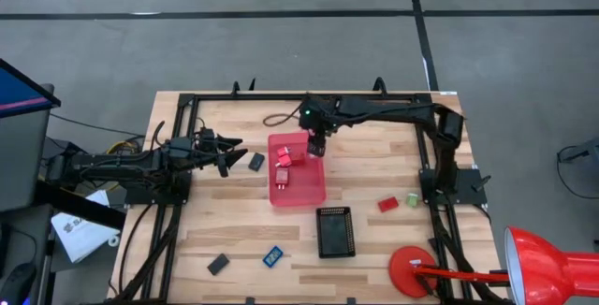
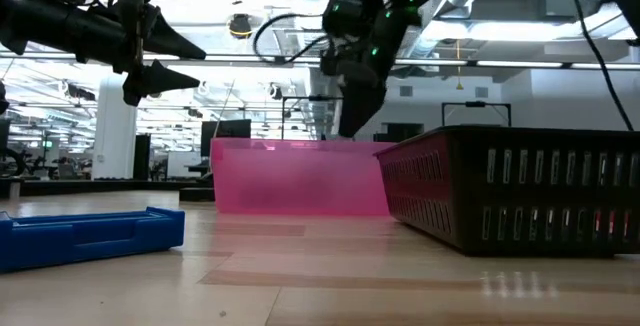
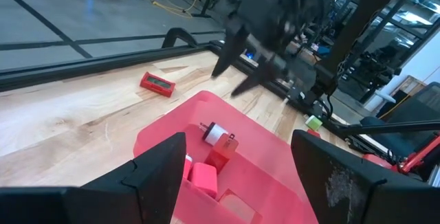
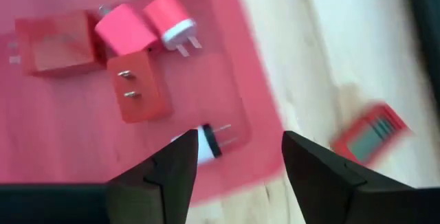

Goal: Pick & Place Office items
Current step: Put the green charger adapter into the pink bin

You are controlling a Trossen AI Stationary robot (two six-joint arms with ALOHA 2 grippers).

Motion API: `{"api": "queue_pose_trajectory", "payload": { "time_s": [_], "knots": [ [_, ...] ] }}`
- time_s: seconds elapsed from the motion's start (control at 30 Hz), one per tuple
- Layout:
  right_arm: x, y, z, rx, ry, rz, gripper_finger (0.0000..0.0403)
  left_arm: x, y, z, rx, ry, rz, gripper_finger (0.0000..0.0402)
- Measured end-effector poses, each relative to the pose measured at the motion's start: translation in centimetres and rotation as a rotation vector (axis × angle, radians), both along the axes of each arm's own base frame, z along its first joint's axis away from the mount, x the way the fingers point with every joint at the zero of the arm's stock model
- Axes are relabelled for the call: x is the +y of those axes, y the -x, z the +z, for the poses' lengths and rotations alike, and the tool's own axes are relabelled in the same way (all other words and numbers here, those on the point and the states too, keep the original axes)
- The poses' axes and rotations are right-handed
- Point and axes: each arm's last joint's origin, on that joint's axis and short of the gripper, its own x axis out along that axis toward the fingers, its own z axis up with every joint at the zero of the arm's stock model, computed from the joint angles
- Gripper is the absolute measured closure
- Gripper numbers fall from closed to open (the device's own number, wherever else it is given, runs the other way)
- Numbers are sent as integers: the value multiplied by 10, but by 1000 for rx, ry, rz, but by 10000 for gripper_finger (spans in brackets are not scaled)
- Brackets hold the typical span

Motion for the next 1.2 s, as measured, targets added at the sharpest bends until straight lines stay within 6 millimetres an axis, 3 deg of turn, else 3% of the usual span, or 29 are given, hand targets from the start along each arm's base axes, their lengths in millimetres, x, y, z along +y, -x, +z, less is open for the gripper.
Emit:
{"api": "queue_pose_trajectory", "payload": {
  "time_s": [0.23,0.43,0.63,0.93,1.2],
  "knots": [
    [-8,40,35,18,-109,-426,207,0,0,0,0,0,0,142],
    [11,73,49,127,-107,-705,206,0,0,0,0,0,0,142],
    [51,110,30,150,-158,-790,206,0,0,0,0,0,0,142],
    [119,193,-11,219,-280,-1065,206,0,0,0,-1,0,0,142],
    [152,219,-23,187,-261,-1259,205,0,0,0,-1,0,0,142]
  ]
}}
